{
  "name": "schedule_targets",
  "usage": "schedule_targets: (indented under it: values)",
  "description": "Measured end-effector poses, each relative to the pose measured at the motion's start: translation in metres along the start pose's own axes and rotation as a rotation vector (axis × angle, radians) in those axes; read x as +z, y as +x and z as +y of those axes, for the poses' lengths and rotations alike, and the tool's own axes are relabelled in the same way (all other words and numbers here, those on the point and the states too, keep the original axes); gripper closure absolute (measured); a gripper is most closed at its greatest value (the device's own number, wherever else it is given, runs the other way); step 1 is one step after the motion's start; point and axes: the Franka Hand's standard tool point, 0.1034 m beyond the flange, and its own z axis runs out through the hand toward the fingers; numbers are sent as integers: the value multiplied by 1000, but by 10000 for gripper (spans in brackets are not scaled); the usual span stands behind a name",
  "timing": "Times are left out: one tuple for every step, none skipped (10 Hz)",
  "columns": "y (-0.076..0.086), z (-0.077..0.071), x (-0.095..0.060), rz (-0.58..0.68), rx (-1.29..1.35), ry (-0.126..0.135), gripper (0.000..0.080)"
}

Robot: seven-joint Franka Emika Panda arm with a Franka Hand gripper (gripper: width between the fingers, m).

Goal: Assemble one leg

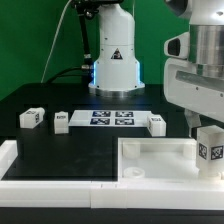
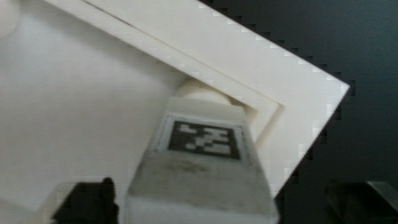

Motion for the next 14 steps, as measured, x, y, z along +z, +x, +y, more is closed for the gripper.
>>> schedule_targets:
  values:
    - [1, 0, 0, 3, -145, 0, 161]
    - [-1, 0, 0, 7, -311, -4, 153]
    - [-2, -1, 0, 10, -438, -7, 153]
    - [-2, -1, 0, 11, -565, -8, 151]
    - [-2, -1, 0, 11, -627, -8, 151]
    - [-1, -1, 0, 13, -756, -12, 151]
    - [0, -1, 0, 15, -844, -17, 151]
    - [1, 0, -1, 17, -964, -25, 151]
    - [5, 1, -2, 21, -1079, -28, 151]
    - [7, 1, -3, 24, -1119, -27, 151]
    - [7, 2, -2, 23, -1120, -27, 151]
    - [7, 2, -2, 22, -1106, -27, 273]
    - [7, 2, -2, 22, -1068, -27, 409]
    - [7, 2, -1, 22, -1072, -27, 409]
